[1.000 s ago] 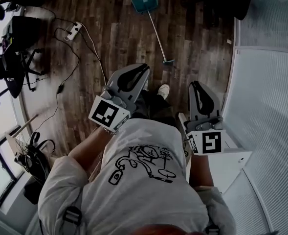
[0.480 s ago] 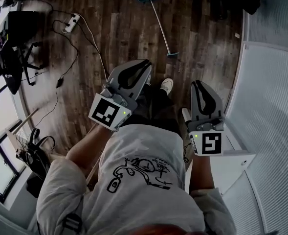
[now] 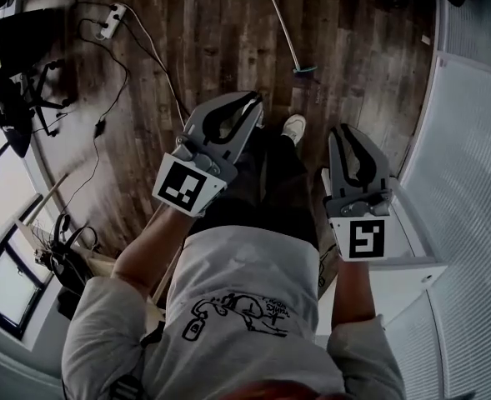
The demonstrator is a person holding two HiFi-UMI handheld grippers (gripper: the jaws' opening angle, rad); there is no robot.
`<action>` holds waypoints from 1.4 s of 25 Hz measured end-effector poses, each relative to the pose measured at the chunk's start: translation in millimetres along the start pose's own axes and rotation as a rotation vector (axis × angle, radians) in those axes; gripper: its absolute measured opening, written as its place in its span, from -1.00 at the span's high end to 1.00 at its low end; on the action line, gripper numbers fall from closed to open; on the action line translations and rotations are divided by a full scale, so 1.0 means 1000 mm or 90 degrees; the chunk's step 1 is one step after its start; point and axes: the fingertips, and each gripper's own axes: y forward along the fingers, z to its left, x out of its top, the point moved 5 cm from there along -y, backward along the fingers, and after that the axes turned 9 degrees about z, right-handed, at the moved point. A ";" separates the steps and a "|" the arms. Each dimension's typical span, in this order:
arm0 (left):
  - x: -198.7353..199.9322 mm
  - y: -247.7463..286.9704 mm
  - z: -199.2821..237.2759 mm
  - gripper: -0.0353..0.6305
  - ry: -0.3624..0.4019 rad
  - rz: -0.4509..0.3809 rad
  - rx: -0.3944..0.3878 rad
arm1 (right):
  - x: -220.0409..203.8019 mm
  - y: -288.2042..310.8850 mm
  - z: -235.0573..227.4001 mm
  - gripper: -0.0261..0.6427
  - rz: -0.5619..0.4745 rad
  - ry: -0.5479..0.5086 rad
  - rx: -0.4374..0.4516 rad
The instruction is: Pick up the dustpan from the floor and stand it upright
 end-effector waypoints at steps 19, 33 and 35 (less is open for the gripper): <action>-0.161 0.122 0.062 0.82 0.001 0.062 -0.033 | -0.155 0.145 -0.044 0.67 0.078 -0.030 0.031; -0.275 0.205 0.091 0.82 0.109 0.090 -0.089 | -0.297 0.235 -0.072 0.62 0.092 -0.078 0.066; -0.292 0.215 0.097 0.81 0.119 0.094 -0.099 | -0.311 0.248 -0.075 0.62 0.082 -0.078 0.068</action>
